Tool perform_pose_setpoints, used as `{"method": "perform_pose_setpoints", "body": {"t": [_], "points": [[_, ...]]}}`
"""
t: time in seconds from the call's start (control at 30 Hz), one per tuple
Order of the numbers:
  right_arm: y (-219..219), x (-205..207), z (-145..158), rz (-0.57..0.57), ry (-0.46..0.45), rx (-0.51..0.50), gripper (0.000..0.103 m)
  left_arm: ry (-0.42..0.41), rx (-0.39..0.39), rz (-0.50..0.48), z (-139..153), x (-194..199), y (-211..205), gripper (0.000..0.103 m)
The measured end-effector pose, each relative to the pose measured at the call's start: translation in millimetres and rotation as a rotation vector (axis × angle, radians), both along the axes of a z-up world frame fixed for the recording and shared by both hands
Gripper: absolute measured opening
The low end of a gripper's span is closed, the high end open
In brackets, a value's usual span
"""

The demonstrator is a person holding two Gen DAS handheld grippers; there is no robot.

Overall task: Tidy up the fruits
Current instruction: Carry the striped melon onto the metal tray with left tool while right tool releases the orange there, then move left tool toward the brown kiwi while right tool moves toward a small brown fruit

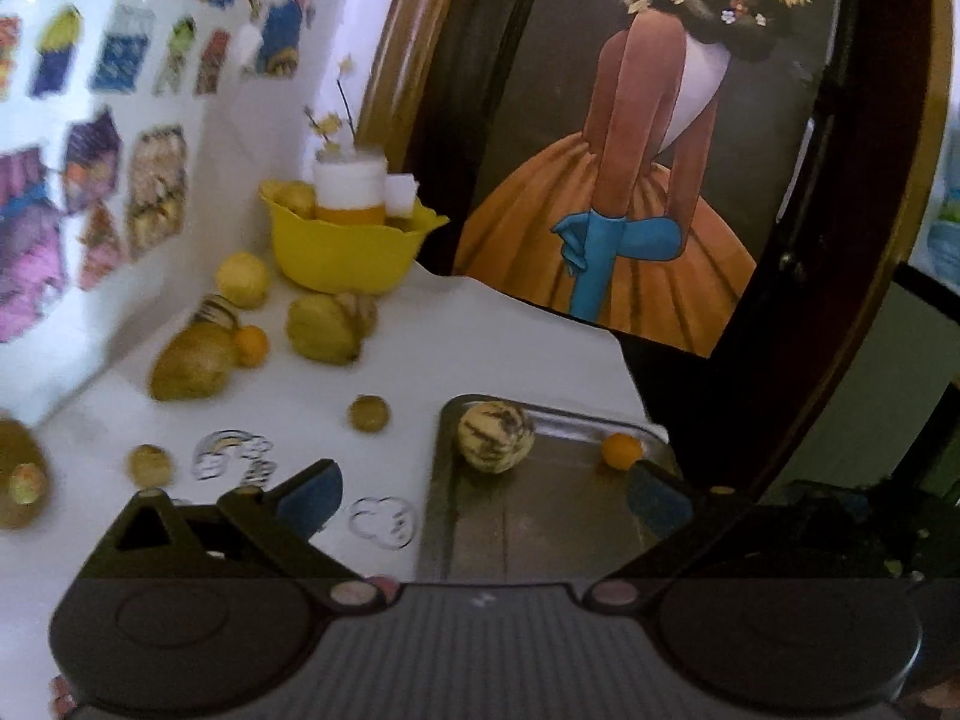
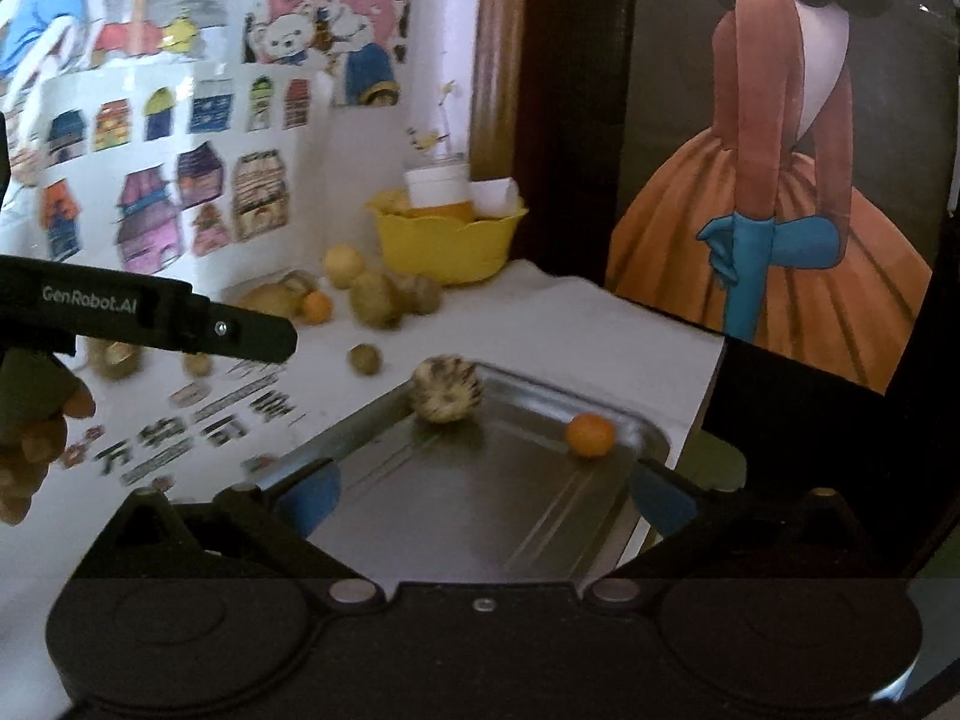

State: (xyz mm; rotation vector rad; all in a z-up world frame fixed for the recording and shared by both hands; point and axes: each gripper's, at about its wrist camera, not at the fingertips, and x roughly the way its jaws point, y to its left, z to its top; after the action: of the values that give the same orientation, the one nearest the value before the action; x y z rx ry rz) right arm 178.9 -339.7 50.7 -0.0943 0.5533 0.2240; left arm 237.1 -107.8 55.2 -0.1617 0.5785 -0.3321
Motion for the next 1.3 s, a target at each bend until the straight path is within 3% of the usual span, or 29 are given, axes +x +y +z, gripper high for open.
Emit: {"method": "perform_pose_setpoints", "body": {"t": [0.47, 0.67, 0.87, 1.07, 1.3], "points": [[27, -62, -16, 0.033, 0.205, 0.031, 0.102, 0.004, 0.124, 0.021, -23, -88, 37, 0.103], [39, -69, -12, 0.052, 0.264, 0.056, 0.102, 0.01, 0.141, 0.052, -22, -106, 64, 0.103], [65, -59, -6, 0.147, 0.33, 0.078, 0.102, 0.05, 0.184, 0.116, -24, -112, 92, 0.103], [98, -35, 8, 0.25, 0.337, 0.047, 0.102, 0.1, 0.279, 0.22, -30, -106, 126, 0.103], [120, -1, 32, 0.36, 0.247, -0.023, 0.102, 0.033, 0.371, 0.255, -24, -97, 147, 0.103]]}}
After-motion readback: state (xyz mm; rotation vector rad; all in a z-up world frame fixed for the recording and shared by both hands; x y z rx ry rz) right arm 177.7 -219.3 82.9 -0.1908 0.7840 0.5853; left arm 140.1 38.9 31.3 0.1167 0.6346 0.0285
